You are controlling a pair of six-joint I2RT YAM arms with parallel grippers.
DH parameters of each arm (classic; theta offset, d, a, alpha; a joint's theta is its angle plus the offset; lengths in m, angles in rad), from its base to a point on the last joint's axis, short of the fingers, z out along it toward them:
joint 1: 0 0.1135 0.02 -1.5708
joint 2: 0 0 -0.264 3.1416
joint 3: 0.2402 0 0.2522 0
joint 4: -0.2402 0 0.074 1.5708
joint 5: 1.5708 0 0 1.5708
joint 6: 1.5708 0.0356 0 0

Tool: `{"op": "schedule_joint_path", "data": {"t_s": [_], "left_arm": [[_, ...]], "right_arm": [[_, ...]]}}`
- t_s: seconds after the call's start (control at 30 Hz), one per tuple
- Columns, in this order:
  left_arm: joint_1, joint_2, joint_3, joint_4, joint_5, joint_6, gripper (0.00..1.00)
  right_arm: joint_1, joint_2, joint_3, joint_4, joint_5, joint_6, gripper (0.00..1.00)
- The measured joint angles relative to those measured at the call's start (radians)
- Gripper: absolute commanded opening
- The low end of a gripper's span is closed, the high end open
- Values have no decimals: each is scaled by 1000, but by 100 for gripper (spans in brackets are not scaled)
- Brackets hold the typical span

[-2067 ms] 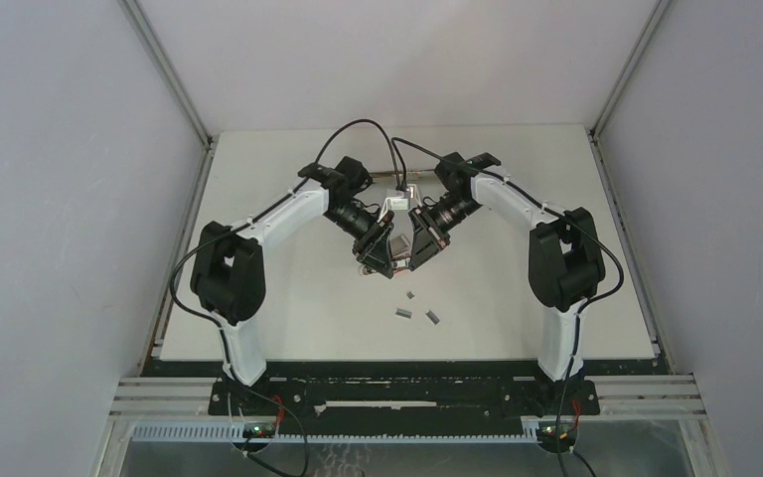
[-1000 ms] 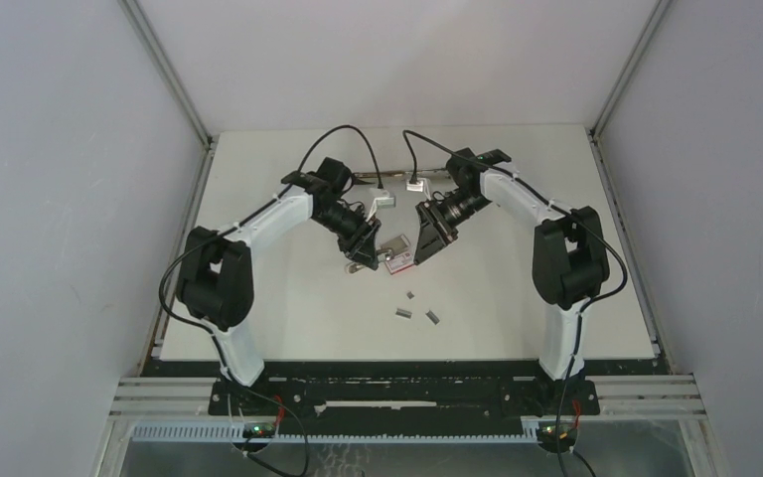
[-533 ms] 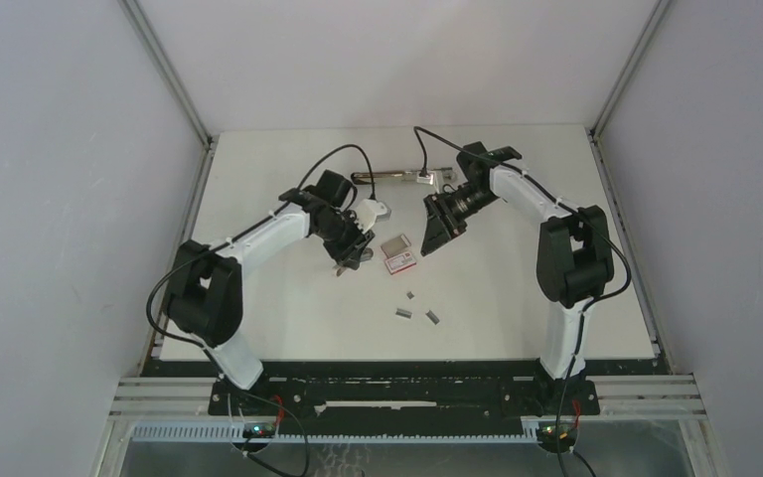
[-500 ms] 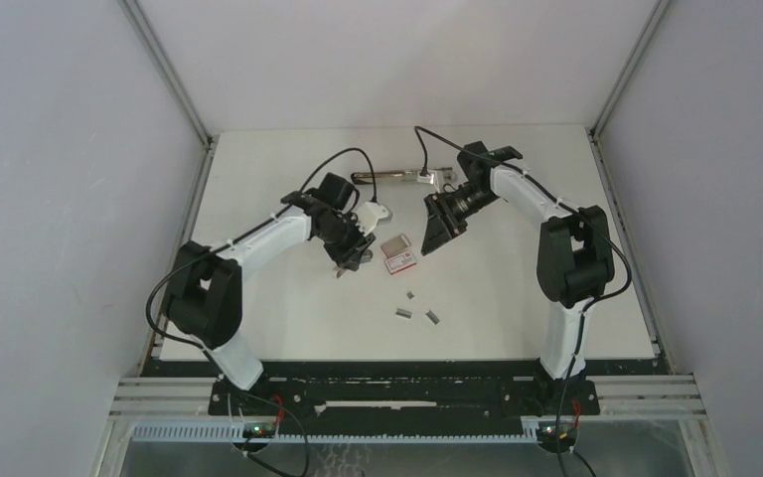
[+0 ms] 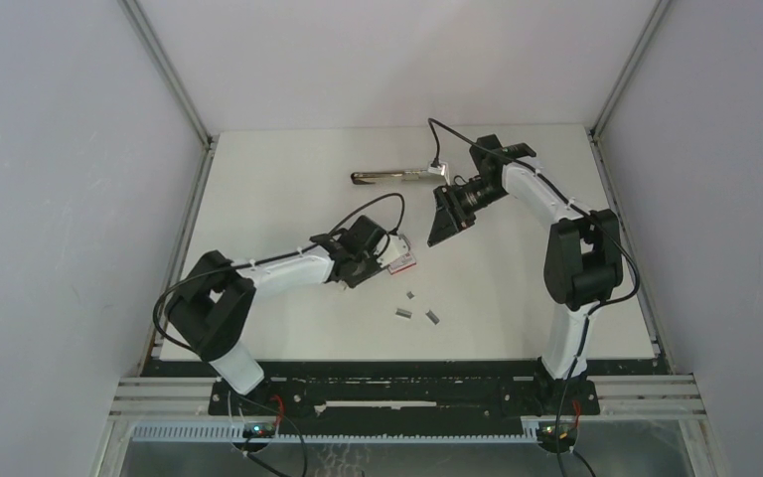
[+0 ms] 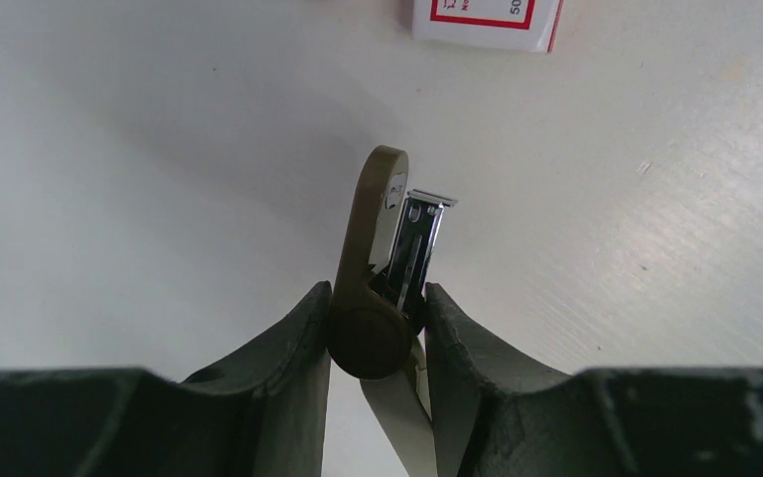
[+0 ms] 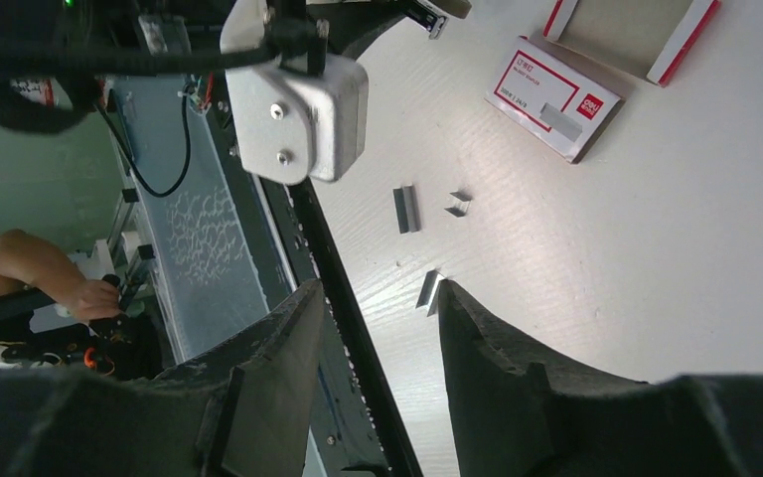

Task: Unload the staples from the stapler
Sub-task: Unload the staple at the center of the board.

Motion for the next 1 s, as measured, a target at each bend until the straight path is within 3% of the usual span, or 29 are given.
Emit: {"op": "schedule_joint_path", "data": {"t_s": [0.63,0.83,1.0], "left_arm": [[-267,-45,-268,410,-385,98,18],[-296,-45,-285,472,-438,122,18],[-236,-67,-272,425,-383,93,18]], "right_arm": [[0,-26,-12,9,10,2,47],[0,-31,-13,10,10,4,47],[-1,-32,-17,11,10,4,47]]}}
